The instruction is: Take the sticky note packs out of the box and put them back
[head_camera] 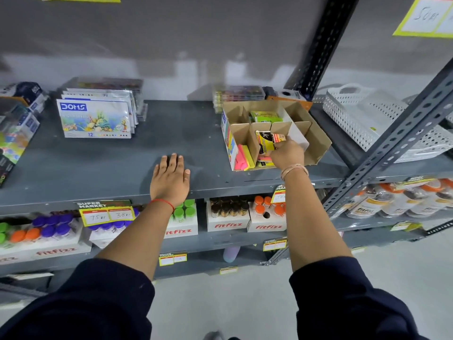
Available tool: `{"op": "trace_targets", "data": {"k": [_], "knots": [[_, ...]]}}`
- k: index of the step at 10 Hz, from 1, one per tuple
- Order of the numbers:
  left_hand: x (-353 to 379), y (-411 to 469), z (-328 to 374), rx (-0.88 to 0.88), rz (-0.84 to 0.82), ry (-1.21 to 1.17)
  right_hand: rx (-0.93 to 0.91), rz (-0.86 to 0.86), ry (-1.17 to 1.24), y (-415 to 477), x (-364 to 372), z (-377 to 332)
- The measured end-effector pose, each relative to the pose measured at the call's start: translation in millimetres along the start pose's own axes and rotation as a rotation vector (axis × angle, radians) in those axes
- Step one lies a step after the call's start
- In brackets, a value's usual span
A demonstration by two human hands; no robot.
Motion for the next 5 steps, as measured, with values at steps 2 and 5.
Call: {"op": "trace_targets", "data": {"k": [2, 5], "knots": [[1.3, 1.4, -1.5, 0.002, 0.017, -0.002, -0.049, 0.053, -0.014, -2.6, -0.5, 10.7], [-15.3, -3.7, 1.7, 0.020, 0.014, -0.101, -0.173, 0.095, -0.126, -8.4, -12.1, -2.1]]}}
Point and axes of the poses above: each hand's wrist, its own y-axis towards the middle knuckle, its own x-axis out of the palm, z = x × y, the point moved 5 cm from there along y, towards the middle knuckle, and after that the axes turned 14 degrees about -x, right-handed, at the moved point
